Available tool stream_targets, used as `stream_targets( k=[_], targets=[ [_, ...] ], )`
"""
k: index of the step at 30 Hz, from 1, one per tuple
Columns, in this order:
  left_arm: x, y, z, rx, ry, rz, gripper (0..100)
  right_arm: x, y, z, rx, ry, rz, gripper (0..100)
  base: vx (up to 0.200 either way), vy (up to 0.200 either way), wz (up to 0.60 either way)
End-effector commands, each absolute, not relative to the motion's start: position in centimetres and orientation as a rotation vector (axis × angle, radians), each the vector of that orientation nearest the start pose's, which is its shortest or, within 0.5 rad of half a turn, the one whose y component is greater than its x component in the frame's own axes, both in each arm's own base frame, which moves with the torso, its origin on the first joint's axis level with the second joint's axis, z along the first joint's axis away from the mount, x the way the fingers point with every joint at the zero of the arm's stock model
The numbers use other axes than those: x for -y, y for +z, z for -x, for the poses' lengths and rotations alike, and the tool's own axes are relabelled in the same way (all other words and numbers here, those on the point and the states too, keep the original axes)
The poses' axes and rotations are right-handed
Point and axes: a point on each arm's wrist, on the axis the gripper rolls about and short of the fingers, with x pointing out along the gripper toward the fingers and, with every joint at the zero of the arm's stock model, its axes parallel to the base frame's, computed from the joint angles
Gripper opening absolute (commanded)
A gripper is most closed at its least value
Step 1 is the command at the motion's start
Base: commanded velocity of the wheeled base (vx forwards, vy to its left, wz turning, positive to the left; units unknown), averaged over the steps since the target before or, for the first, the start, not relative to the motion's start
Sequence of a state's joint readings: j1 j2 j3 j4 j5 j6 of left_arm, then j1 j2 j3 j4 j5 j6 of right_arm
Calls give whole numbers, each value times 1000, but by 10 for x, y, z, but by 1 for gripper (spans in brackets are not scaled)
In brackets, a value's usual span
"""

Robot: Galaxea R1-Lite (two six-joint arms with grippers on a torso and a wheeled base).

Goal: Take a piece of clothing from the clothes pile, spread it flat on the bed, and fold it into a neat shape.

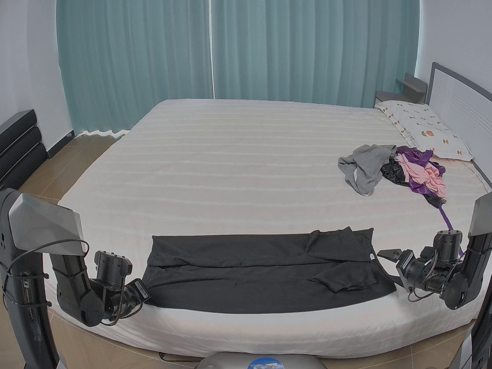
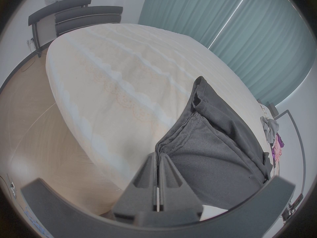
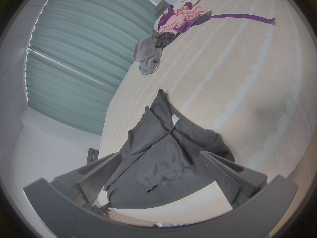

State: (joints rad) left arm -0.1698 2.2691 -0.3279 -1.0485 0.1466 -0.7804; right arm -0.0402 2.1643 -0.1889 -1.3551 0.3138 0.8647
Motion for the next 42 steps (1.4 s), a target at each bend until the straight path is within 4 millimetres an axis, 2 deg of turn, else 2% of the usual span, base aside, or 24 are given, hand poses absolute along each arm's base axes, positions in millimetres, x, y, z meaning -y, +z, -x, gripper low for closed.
stream_targets(
  k=[1,3,4,15,16,20,24,26,34,38,42],
  targets=[
    [40,-40,-262,-829,326,595,0,-4,4,-247,-695,12,-933,100,0,0,0],
    [40,-38,-263,-821,323,601,0,-4,3,-248,-700,9,-931,100,0,0,0],
    [40,-37,-263,-820,322,602,100,-4,3,-248,-700,9,-931,100,0,0,0],
    [32,-21,-271,-751,319,687,100,-4,1,-248,-706,5,-932,100,0,0,0],
    [20,-4,-275,-697,295,753,100,-3,1,-249,-704,4,-932,100,0,0,0],
    [15,17,-276,-659,211,817,100,-3,1,-250,-702,4,-933,100,0,0,0],
    [18,25,-289,-663,111,847,100,-3,-3,-251,-714,0,-934,100,0,0,0],
    [20,26,-300,-676,84,851,100,-3,-4,-251,-718,-3,-934,100,0,0,0],
    [32,1,-336,-759,14,784,100,-3,-9,-252,-729,-8,-935,100,0,0,0],
    [36,-15,-341,-789,-23,677,100,-3,-9,-252,-732,-8,-935,100,0,0,0],
    [36,-22,-341,-811,-48,590,100,-3,-10,-252,-734,-7,-934,100,0,0,0]
  ],
)
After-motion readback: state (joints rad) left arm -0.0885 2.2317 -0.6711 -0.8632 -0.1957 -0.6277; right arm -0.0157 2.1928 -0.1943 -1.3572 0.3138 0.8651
